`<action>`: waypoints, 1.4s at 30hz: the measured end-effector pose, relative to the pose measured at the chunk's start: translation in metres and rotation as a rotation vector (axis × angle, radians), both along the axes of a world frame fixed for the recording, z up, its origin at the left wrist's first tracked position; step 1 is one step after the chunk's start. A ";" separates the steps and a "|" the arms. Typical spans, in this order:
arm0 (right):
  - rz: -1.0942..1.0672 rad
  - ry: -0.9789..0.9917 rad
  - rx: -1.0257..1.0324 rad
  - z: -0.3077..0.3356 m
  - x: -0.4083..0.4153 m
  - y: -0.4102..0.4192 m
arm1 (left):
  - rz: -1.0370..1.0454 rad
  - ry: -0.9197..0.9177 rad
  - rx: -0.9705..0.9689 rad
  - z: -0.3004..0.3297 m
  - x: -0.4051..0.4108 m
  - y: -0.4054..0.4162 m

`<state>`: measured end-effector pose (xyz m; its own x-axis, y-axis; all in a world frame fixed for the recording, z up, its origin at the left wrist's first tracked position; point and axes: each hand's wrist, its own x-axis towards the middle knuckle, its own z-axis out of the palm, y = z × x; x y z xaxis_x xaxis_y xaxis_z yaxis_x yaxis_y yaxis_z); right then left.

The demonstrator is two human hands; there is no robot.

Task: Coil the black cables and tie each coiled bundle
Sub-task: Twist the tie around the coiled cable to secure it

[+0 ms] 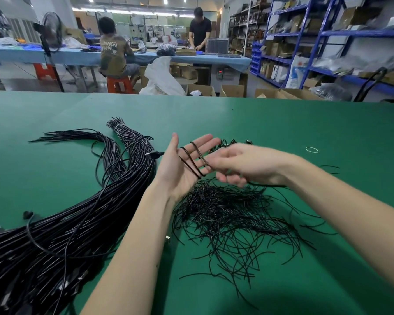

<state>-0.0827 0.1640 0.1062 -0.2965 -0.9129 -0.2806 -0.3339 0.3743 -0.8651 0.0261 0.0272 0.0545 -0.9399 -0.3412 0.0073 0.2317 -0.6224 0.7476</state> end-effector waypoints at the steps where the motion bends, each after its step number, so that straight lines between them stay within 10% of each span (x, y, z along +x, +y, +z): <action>1: -0.006 -0.096 0.013 -0.008 0.000 0.005 | -0.017 0.018 -0.002 0.000 0.000 0.001; 11: 0.138 0.038 0.298 -0.034 -0.020 0.024 | -0.262 0.170 0.007 0.004 0.002 0.011; 20: 0.094 0.283 0.414 0.030 -0.051 -0.007 | -0.474 -0.180 -0.297 0.003 -0.001 0.025; 30: -0.308 0.190 -0.158 0.016 -0.004 -0.013 | -0.009 -0.232 -0.205 0.005 -0.009 0.018; 34: -0.413 -0.026 -0.251 -0.014 0.010 0.011 | 0.001 -0.198 -0.129 0.005 -0.007 0.015; 42: -0.553 0.151 -0.367 -0.031 0.018 0.016 | -0.075 -0.190 -0.202 0.003 -0.007 0.017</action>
<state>-0.0646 0.1797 0.0748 -0.7586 -0.6440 0.0995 -0.3050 0.2159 -0.9276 0.0195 0.0444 0.0571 -0.9536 -0.2800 -0.1110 0.0342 -0.4669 0.8837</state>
